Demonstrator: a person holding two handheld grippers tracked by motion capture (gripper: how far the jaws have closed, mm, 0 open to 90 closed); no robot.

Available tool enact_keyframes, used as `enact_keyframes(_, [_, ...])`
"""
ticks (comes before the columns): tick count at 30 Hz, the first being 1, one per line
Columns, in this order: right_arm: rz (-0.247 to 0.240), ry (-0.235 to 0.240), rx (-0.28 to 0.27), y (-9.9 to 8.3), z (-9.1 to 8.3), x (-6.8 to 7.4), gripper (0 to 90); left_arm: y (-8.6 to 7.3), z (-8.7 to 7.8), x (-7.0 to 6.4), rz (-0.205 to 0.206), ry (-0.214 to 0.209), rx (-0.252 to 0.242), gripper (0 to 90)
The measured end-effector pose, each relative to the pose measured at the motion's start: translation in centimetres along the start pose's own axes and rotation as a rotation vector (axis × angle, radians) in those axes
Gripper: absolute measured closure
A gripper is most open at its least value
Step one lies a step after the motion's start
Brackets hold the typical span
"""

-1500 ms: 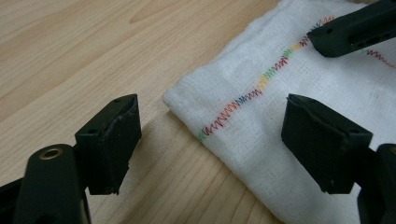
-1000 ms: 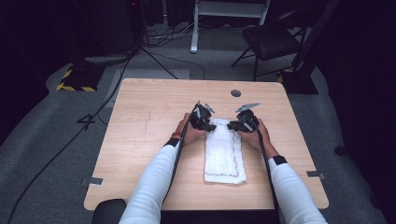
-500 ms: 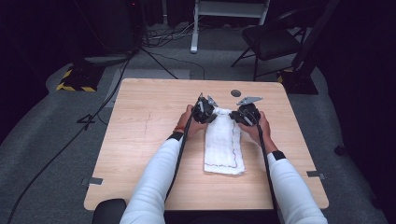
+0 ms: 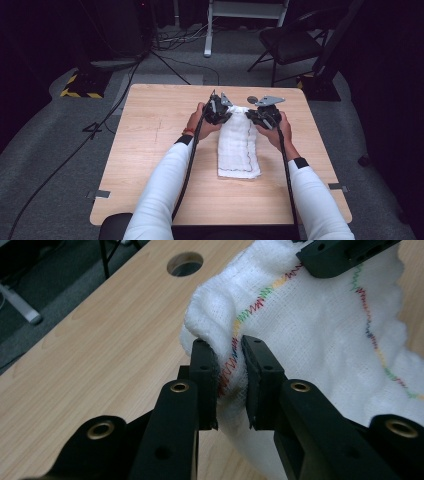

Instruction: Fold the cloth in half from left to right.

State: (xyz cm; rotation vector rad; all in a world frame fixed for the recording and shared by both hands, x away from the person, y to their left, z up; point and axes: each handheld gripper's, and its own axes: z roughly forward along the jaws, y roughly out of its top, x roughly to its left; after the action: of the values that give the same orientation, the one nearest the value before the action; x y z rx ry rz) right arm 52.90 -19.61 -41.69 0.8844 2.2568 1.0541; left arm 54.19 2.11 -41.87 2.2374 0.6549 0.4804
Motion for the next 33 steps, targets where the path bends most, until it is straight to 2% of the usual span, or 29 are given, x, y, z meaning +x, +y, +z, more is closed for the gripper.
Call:
enact_keyframes(3, [-0.002, 0.015, -0.023, 0.2, -0.8, 0.0, 81.2, -0.2, -0.8, -0.2, 0.003, -0.027, -0.021, 76.6])
enact_keyframes(9, [-0.042, 0.060, -0.043, 0.0, -2.2, 1.0, 81.4, -1.0, -2.3, -0.8, 0.042, -0.068, -0.025, 75.0])
enact_keyframes(11, [-0.042, 0.079, -0.052, -0.2, -2.5, 1.4, 81.4, -1.3, -2.6, -0.8, 0.030, -0.093, -0.039, 73.4])
enact_keyframes(14, [-0.057, 0.102, -0.052, -0.6, -2.9, 1.9, 81.4, -1.8, -3.1, -1.2, 0.038, -0.114, -0.053, 73.3])
enact_keyframes(16, [-0.074, 0.109, -0.052, -0.8, -3.1, 2.3, 81.5, -2.1, -3.5, -1.4, 0.033, -0.131, -0.070, 74.8])
enact_keyframes(19, [-0.068, 0.133, -0.065, -1.3, -3.6, 2.6, 81.5, -2.6, -3.8, -2.0, 0.055, -0.157, -0.073, 80.2])
enact_keyframes(21, [-0.066, 0.146, -0.071, -1.6, -4.0, 2.8, 81.6, -2.8, -4.0, -2.5, 0.088, -0.155, -0.071, 82.7])
enact_keyframes(24, [-0.077, 0.157, -0.069, -2.0, -4.4, 3.0, 81.6, -3.0, -4.4, -3.0, 0.109, -0.165, -0.076, 83.7])
enact_keyframes(33, [-0.085, 0.215, -0.074, -3.4, -5.7, 3.8, 81.8, -3.9, -5.0, -4.2, 0.113, -0.241, -0.076, 83.5])
